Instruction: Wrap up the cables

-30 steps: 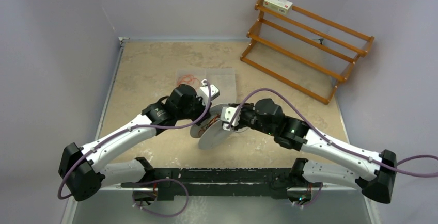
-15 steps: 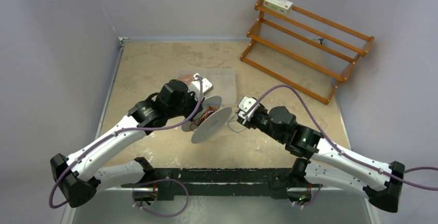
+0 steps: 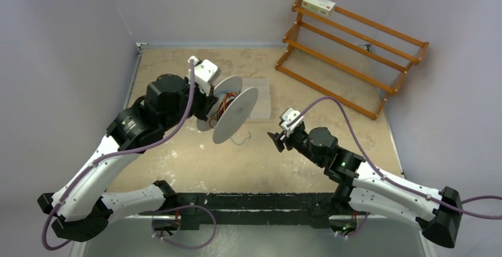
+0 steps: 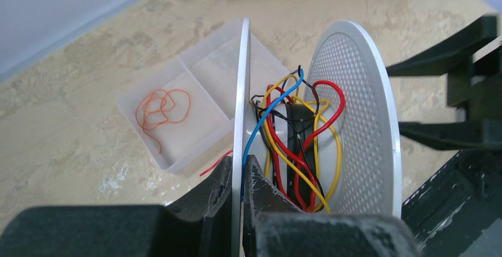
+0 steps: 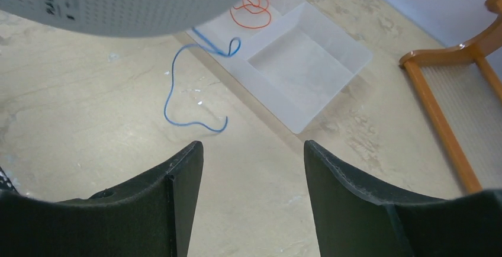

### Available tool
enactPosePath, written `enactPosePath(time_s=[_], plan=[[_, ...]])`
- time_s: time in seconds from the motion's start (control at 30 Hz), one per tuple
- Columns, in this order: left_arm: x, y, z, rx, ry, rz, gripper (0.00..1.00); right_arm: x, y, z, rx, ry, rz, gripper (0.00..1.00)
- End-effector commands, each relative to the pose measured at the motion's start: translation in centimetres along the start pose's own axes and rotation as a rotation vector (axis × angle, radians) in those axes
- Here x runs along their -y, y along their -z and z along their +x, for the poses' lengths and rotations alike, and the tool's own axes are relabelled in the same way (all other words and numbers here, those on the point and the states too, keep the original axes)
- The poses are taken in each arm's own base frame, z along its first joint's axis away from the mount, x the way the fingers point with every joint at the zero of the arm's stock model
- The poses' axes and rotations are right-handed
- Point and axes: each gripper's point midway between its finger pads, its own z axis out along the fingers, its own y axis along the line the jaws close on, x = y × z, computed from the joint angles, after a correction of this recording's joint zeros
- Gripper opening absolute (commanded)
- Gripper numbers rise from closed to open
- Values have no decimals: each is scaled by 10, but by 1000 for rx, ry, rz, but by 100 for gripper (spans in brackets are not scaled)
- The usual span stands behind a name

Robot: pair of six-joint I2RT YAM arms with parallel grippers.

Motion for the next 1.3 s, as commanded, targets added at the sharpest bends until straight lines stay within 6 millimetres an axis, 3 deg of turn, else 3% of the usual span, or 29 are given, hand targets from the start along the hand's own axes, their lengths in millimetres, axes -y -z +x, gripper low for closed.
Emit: enactPosePath(time_s=[0.0,0.33,0.67,0.97,1.27], plan=[[-6,25,-61,170,84,-32,0,-8,-12,-20,115,-121,-44,66],[-11,65,-119,258,151,-41,0,-32,-15,-22,351,-23,-203,68],[4,83,-155,299,209,54,0,-52,-34,-31,478,201,-289,69],[14,86,-166,317,234,108,0,-57,-64,-59,527,317,-300,70],[17,87,-168,326,250,128,0,-61,-89,-52,498,313,-304,67]])
